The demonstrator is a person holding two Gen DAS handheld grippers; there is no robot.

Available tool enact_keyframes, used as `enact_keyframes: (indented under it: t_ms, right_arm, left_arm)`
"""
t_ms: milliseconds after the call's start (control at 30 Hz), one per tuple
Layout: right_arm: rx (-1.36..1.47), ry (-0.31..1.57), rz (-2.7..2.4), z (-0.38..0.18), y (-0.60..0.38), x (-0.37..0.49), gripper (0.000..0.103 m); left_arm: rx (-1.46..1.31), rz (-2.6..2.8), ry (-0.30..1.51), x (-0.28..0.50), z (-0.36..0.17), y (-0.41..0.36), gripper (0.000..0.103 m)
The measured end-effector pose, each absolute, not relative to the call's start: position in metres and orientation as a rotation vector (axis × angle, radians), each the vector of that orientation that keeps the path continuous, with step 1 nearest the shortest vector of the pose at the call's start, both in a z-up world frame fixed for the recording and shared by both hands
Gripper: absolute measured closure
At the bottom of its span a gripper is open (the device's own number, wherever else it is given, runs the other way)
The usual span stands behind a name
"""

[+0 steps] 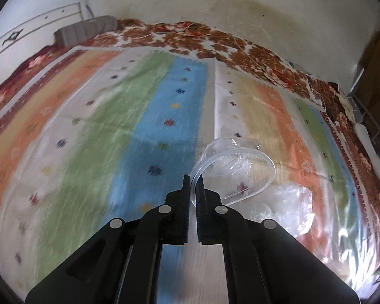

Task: Collect trash
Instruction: 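Carry the held cup and tissue back over the gold-rimmed bin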

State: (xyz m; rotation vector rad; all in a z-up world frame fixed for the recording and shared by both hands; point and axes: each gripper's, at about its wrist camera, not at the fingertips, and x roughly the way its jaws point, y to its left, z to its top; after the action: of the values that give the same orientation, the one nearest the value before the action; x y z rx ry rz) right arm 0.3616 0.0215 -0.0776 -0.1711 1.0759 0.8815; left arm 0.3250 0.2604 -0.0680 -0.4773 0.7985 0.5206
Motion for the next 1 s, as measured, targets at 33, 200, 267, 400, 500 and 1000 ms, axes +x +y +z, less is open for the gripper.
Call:
enact_keyframes:
  t_ms: [33,200,267,400,500,1000]
  right_arm:
    - [-0.167,1.065,0.885,-0.072,0.020,0.360,0.100]
    - [-0.166,1.010,0.893,-0.045,0.006,0.345,0.100]
    - [-0.168,0.992,0.898,-0.035,0.000,0.338,0.100]
    - [-0.188,0.939,0.894,-0.018,-0.012,0.324,0.100]
    - [-0.179,0.917,0.891,-0.006,-0.022,0.315,0.100]
    - [-0.169,0.807,0.878,0.031,-0.082,0.255,0.100]
  left_arm:
    - [-0.478,0.522,0.805,0.320,-0.066,0.259,0.100]
    - [-0.497,0.492,0.819,0.287,-0.046,0.246,0.100]
    - [-0.521,0.467,0.816,0.274,-0.035,0.239,0.100]
    - [-0.559,0.424,0.818,0.253,-0.021,0.222,0.100]
    - [-0.592,0.374,0.823,0.237,-0.012,0.203,0.100]
    - [-0.604,0.278,0.883,0.174,0.003,0.141,0.100]
